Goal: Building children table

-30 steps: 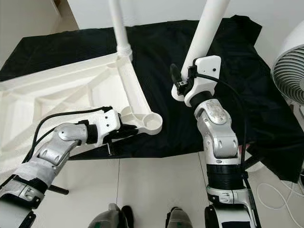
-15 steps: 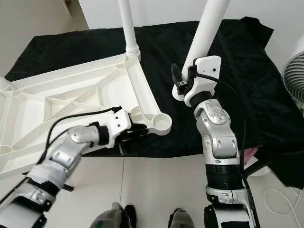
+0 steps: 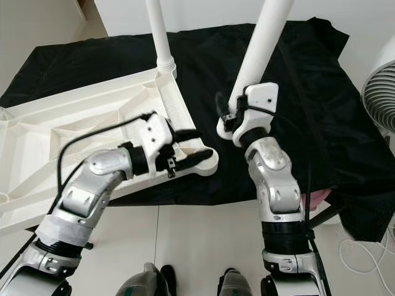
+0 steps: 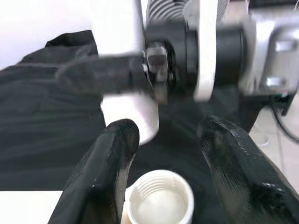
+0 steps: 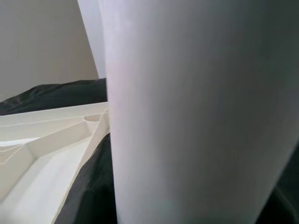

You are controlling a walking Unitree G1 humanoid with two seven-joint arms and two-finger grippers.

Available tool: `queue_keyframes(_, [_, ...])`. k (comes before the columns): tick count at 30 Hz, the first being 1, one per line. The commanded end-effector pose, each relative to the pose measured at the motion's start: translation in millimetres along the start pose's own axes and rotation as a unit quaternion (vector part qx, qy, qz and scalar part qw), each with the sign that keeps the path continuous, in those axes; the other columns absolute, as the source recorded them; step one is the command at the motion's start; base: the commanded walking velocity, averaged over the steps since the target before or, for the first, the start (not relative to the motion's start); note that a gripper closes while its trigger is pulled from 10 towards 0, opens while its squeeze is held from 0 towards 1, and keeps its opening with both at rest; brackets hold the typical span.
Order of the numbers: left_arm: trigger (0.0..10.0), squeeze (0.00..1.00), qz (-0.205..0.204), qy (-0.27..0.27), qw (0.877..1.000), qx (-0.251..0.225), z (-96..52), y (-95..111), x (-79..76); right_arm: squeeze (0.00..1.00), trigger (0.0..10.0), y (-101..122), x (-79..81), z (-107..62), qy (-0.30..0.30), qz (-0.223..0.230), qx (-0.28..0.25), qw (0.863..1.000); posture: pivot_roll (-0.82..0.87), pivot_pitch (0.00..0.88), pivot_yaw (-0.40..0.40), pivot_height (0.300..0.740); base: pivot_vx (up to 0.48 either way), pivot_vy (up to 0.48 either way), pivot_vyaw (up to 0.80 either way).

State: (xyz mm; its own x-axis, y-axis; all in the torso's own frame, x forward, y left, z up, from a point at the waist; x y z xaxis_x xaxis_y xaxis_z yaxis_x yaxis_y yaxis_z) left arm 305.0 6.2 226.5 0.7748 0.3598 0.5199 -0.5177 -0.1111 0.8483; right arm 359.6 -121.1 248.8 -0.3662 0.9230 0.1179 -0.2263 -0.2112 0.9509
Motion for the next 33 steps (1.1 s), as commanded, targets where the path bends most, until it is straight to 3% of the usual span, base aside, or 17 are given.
queue_keyframes(1, [10.0, 0.0, -0.013, 0.101, 0.995, 0.025, -10.5, -4, 20.2, 0.0, 10.0, 5, 13.0, -0.4, 0.022, 0.003, -0.016, 1.0, -0.04, 0.155, 0.148, 0.74, 0.0, 0.0, 0.0])
queue_keyframes(6, [10.0, 0.0, -0.016, 0.122, 0.992, 0.027, -22.5, 0, 22.4, 0.0, 10.0, 0, 19.0, 0.1, 0.033, 0.009, -0.013, 0.999, -0.03, 0.142, 0.14, 0.74, 0.0, 0.0, 0.0])
queue_keyframes(8, [10.0, 0.0, -0.028, 0.143, 0.988, 0.044, -34.3, -2, 22.0, 0.0, 10.0, -6, 24.5, 1.8, 0.044, 0.01, -0.007, 0.999, -0.02, 0.126, 0.125, 0.74, 0.0, 0.0, 0.0])
queue_keyframes(18, [10.0, 0.0, -0.047, 0.197, 0.976, 0.081, -57.0, -14, 26.9, 0.0, 10.0, -14, 34.1, 4.4, 0.063, 0.016, 0.0, 0.998, -0.02, 0.109, 0.092, 0.74, 0.0, 0.0, 0.0])
queue_keyframes(26, [10.0, 0.0, -0.066, 0.203, 0.973, 0.09, -61.5, -21, 15.8, 0.0, 10.0, -23, 38.6, 1.7, 0.075, 0.013, 0.008, 0.997, -0.02, 0.104, 0.077, 0.74, 0.0, 0.0, 0.0])
queue_keyframes(33, [10.0, 0.0, -0.102, 0.181, 0.974, 0.087, -61.5, -24, -2.7, 0.0, 10.0, -41, 40.0, -6.6, 0.081, 0.009, 0.031, 0.996, -0.02, 0.107, 0.065, 0.74, 0.0, 0.0, 0.0])
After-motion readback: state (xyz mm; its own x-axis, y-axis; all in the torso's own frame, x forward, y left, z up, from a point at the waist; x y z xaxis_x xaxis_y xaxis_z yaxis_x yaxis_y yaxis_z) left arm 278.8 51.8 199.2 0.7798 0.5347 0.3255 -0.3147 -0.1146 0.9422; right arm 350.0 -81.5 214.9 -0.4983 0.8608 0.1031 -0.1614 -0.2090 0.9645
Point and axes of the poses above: a point about 5 cm out from each wrist's last joint towards the gripper, its own z axis pointing out of the wrist towards the gripper, its own y axis along the axis of the wrist's last joint, x = y × z, the point moved 5 cm from there along z, pointing out of the wrist towards the gripper, and after that the axes turned 12 degrees about z, right-handed, at the moved point
